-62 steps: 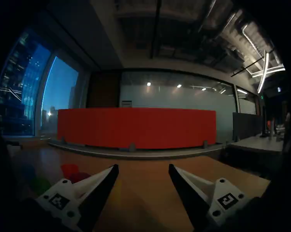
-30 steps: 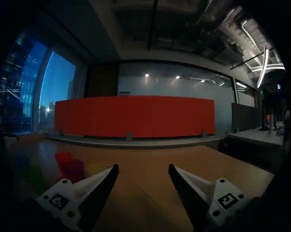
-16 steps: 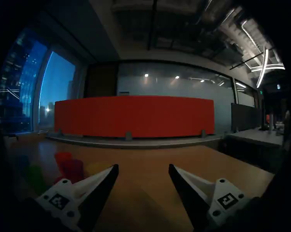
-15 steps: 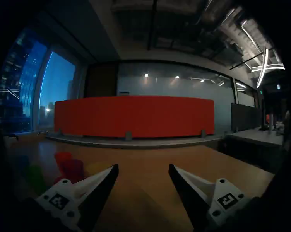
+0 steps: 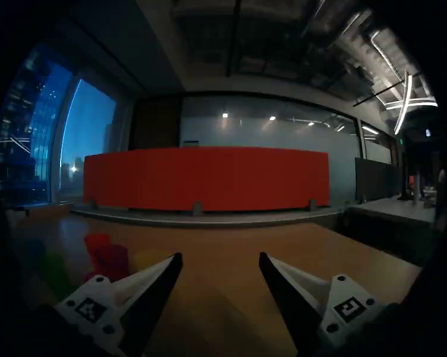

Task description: Pour water

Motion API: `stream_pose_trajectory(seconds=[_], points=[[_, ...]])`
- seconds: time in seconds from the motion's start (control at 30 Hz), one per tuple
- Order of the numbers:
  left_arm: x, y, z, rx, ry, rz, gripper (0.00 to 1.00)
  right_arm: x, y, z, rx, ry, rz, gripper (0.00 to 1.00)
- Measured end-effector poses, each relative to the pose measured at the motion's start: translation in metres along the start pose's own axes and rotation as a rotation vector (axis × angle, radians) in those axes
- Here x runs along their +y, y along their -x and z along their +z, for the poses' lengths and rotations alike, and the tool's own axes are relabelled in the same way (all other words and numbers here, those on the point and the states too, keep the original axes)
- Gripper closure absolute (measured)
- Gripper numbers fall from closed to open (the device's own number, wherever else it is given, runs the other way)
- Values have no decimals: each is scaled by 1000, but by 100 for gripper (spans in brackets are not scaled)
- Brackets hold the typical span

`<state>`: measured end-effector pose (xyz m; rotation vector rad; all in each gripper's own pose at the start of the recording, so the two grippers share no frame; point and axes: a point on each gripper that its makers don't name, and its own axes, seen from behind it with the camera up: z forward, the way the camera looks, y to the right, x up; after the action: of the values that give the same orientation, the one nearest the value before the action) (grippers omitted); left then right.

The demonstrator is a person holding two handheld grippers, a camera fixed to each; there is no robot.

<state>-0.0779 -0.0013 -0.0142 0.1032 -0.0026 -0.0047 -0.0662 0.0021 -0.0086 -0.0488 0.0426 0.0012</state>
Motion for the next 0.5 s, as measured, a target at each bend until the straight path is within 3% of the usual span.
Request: stream_pose_trajectory(seconds=[0.5], points=[[0, 0, -1, 0, 0, 0, 12, 1, 1, 0, 0, 0, 1, 0]])
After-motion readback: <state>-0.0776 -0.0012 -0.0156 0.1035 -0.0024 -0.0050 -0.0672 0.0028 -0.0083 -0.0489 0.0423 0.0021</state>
